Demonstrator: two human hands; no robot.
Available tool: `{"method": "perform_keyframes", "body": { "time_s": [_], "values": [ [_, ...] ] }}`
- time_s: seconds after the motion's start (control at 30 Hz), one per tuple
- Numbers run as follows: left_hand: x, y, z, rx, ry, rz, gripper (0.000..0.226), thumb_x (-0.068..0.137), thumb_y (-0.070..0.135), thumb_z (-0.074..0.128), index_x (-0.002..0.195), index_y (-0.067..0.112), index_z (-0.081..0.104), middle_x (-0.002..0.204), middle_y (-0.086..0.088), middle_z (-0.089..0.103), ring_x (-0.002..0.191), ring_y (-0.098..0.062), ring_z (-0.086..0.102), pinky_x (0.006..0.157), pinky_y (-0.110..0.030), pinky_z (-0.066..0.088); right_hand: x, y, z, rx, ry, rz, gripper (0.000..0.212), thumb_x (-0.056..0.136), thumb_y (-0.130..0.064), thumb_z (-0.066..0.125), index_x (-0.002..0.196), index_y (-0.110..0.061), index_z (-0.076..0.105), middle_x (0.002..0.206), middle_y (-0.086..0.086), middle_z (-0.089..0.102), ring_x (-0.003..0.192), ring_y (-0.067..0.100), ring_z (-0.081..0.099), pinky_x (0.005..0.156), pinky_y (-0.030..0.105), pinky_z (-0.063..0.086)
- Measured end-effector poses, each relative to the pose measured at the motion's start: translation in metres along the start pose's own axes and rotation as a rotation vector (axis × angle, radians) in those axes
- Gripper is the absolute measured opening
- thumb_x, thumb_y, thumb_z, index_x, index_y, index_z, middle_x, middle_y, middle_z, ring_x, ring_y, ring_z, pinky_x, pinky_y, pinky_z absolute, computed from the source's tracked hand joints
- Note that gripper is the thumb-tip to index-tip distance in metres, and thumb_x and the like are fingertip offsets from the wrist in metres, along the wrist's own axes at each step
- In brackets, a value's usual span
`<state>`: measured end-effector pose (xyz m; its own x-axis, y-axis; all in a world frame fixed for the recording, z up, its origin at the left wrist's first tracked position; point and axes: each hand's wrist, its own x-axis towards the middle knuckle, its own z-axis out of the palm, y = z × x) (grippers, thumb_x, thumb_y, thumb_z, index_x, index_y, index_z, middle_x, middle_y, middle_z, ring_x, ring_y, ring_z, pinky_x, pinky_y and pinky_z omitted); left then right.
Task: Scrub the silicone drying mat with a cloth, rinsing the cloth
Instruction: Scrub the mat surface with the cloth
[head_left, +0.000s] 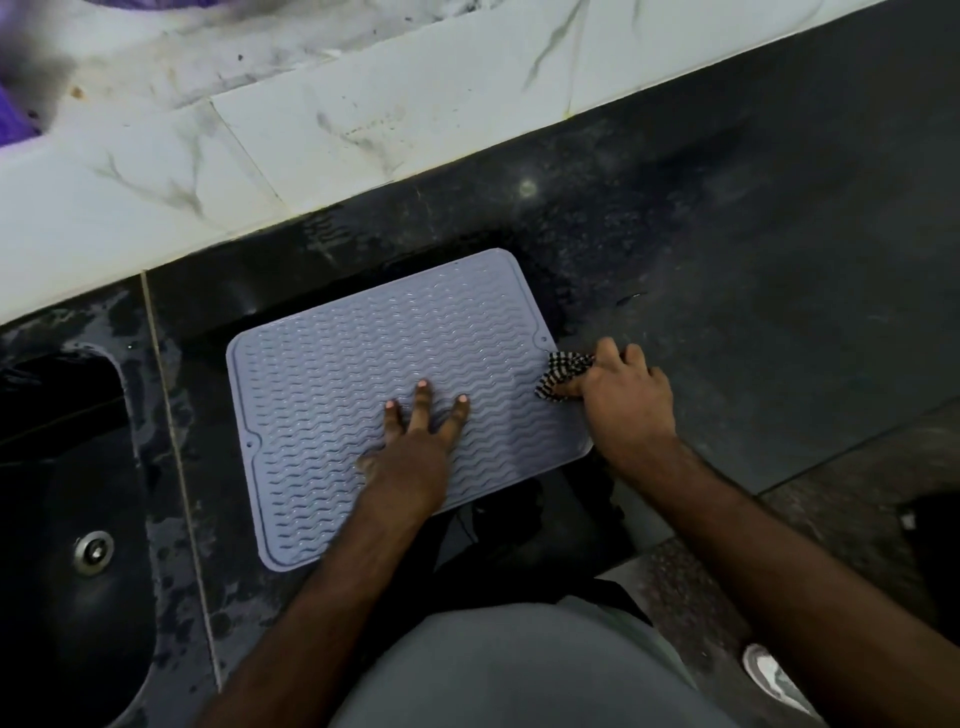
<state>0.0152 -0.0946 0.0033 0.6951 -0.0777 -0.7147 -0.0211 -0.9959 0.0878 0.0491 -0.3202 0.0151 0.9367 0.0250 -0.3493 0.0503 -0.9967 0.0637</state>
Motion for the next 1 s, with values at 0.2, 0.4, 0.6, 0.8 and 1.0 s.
{"method": "perform_keyframes", "body": {
  "time_s": [0.2,0.4,0.6,0.8,1.0],
  "values": [
    [0.001,0.002,-0.001,0.028,0.085,-0.005,0.106,0.091,0.000,0.066,0.158,0.044,-0.003,0.167,-0.003,-0.023,0.154,-0.043,-0.008,0.112,-0.075,0.022,-0.010,-0.003,0.000,-0.031,0.053,0.055,0.025,0.096,-0.030,0.053,0.116,-0.033,0.068,0.127,0.004,0.038,0.117,0.027,0.041,0.085,0.041,0.047],
    [-0.005,-0.038,0.017,-0.300,0.328,0.148,0.097,0.076,0.032,0.086,0.155,0.029,0.030,0.165,0.001,0.019,0.150,-0.027,0.025,0.119,-0.052,0.031,-0.026,-0.028,-0.009,0.007,0.116,0.004,0.031,0.098,-0.028,0.046,0.123,-0.037,0.061,0.124,0.008,0.036,0.111,0.030,0.042,0.078,0.044,0.050],
    [-0.035,-0.107,0.044,-0.566,0.633,0.061,0.077,0.076,0.040,0.087,0.139,0.012,0.054,0.143,-0.008,0.054,0.130,-0.028,0.053,0.107,-0.039,0.045,-0.046,-0.120,-0.015,0.185,0.003,-0.313,0.052,0.097,-0.024,0.030,0.143,-0.045,0.041,0.129,0.010,0.032,0.119,0.034,0.039,0.092,0.048,0.051],
    [-0.067,-0.161,0.073,-0.602,0.652,-0.005,0.086,0.073,0.035,0.089,0.145,0.012,0.047,0.142,-0.006,0.055,0.132,-0.025,0.051,0.105,-0.036,0.044,-0.065,-0.213,-0.008,0.192,-0.044,-0.524,0.055,0.096,-0.023,0.028,0.147,-0.042,0.034,0.127,0.010,0.032,0.120,0.034,0.039,0.095,0.052,0.050],
    [-0.086,-0.194,0.093,-0.835,0.629,-0.074,0.108,0.076,0.024,0.088,0.159,0.011,0.020,0.146,-0.008,0.055,0.131,-0.025,0.055,0.105,-0.035,0.046,-0.072,-0.279,0.005,0.132,-0.026,-0.665,0.065,0.091,-0.025,0.055,0.149,-0.040,0.030,0.128,0.009,0.034,0.119,0.032,0.041,0.093,0.050,0.050]
  ]
}}
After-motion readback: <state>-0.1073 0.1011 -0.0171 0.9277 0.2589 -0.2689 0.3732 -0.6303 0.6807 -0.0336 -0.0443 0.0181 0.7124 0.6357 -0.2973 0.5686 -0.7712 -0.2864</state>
